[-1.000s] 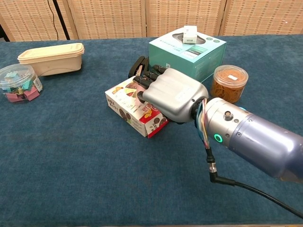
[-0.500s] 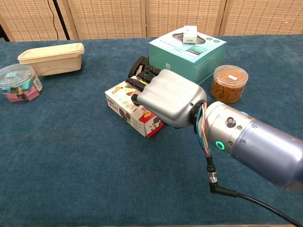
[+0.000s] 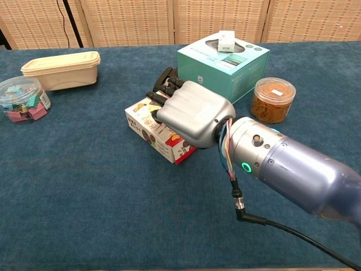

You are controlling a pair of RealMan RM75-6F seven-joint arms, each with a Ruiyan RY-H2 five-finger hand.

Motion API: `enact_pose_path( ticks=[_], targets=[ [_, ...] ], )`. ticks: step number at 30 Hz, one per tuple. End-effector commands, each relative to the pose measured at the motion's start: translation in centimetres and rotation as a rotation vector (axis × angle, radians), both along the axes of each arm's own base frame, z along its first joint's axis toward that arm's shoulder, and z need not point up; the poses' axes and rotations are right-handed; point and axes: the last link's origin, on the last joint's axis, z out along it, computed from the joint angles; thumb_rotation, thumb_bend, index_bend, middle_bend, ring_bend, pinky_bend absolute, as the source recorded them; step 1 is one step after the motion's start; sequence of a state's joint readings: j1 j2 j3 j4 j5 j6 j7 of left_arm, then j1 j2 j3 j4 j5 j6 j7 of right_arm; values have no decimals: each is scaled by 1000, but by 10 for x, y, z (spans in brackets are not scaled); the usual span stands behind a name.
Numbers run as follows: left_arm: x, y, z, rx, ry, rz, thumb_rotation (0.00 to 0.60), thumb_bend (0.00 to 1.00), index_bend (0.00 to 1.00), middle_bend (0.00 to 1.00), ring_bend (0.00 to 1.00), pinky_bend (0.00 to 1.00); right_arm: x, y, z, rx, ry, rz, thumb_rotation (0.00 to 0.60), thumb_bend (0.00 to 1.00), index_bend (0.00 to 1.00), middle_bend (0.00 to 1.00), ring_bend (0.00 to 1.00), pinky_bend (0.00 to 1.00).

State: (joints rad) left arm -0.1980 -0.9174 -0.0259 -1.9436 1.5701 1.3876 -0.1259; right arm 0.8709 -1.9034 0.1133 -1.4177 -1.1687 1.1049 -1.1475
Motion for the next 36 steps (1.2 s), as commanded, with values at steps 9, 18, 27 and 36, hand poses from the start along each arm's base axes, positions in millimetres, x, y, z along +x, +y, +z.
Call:
enact_pose_path(
  ticks=[9,18,27,36],
  targets=[
    [0,0,1,-1,-3,-1,600,193,0,0,0,0,-4,5,4,-12,15,26,600,1000,303,0,0,0],
    [0,-1,1,1,-4,-2,600,193,0,0,0,0,-10,9,19,-27,5,41,600,1000,297,0,0,0],
    [0,-3,0,2,6,-5,600,193,0,0,0,0,-15,16,69,-64,-109,68,600,1000,120,0,0,0],
    [-7,-18,-7,-3,35,20,600,193,0,0,0,0,-76,24,146,-127,-264,-2,600,226,40,0,0,0]
  ],
)
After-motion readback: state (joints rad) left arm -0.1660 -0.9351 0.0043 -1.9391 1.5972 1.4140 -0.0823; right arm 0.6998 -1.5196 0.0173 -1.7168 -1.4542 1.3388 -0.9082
